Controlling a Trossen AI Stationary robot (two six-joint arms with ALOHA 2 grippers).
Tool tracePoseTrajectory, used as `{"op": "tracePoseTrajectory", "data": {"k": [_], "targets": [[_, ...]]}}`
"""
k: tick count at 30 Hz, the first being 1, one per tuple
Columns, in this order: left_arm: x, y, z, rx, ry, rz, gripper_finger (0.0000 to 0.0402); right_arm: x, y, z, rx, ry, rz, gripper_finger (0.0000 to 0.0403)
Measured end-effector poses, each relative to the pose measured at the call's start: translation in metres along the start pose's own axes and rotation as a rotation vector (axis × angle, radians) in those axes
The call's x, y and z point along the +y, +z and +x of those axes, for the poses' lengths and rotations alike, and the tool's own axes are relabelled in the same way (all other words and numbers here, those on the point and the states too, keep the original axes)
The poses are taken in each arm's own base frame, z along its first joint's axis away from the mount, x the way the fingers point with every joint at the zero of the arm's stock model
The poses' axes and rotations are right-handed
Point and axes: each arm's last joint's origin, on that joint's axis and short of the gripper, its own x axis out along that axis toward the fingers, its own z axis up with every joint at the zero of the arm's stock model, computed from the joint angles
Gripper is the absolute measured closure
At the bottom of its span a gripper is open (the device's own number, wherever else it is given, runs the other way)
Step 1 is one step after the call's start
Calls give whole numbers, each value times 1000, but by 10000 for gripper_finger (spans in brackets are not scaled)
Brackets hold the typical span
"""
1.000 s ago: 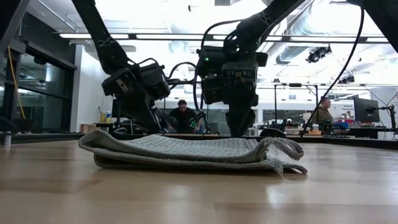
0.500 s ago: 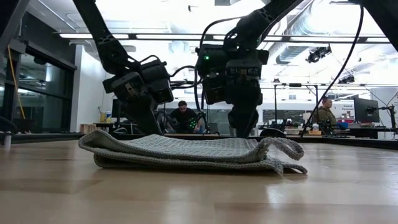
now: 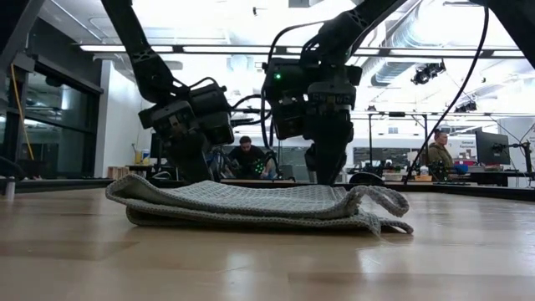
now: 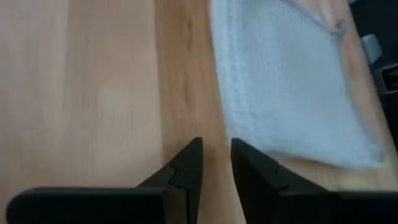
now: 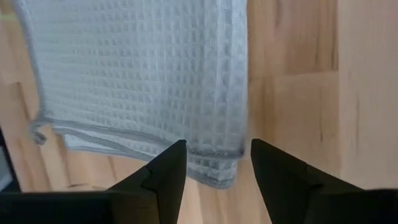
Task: Fold microfiber towels
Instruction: Fold the gray towel
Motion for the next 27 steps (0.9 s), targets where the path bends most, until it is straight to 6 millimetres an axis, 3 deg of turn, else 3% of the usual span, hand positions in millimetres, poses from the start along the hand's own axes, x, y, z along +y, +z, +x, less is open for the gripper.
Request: {"op": "tracePoseTrajectory", "data": {"k": [8,15,21,27], "targets": [[-1,0,0,-2,-26,8,318,-14,3,-8,-50,85,16,229],[-1,0,0,-6,-41,15,318,-35,-12,8,-104,244,94,229],[-1,-1,0,-5,-54,37,318,-38,-17,16,-132,269,76,229],[11,-2,-14,-44,-73,-3,318,-42,-22,20,-152,313,68,229]]}}
